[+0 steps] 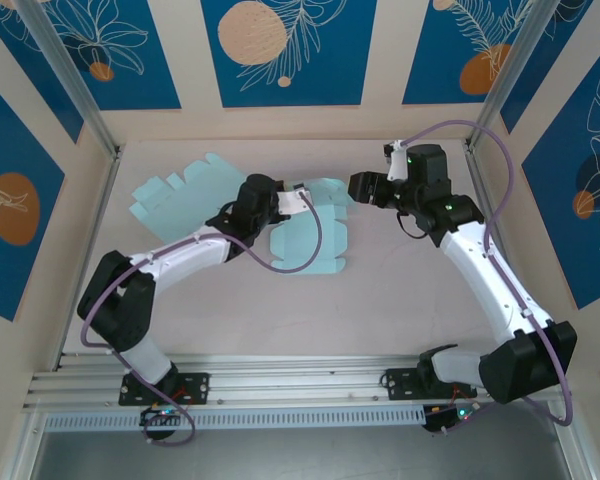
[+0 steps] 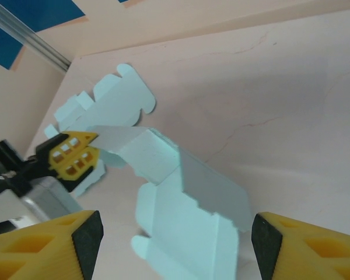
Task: Fold the paper box
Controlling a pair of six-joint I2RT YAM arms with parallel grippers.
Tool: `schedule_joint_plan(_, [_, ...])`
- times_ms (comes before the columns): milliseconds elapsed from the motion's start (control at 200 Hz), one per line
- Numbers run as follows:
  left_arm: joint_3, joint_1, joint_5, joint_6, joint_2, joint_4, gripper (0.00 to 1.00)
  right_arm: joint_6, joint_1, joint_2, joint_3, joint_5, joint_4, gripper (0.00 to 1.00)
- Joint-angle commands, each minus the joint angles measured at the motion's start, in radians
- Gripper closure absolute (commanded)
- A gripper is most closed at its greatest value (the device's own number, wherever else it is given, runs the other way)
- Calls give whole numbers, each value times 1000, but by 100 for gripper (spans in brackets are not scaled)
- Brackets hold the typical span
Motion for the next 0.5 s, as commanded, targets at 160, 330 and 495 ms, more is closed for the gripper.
schedule_joint_plan(160, [-13, -31, -70, 95, 57, 140, 100, 123, 39, 94, 124, -117, -84, 30])
schedule_joint_plan(330, [4, -43, -105, 147, 96, 144, 100, 134, 81, 160, 182, -86, -89, 30])
schedule_joint_plan(495, [11, -44, -101, 139, 103, 146, 100, 154, 83, 284, 242, -90, -94, 31])
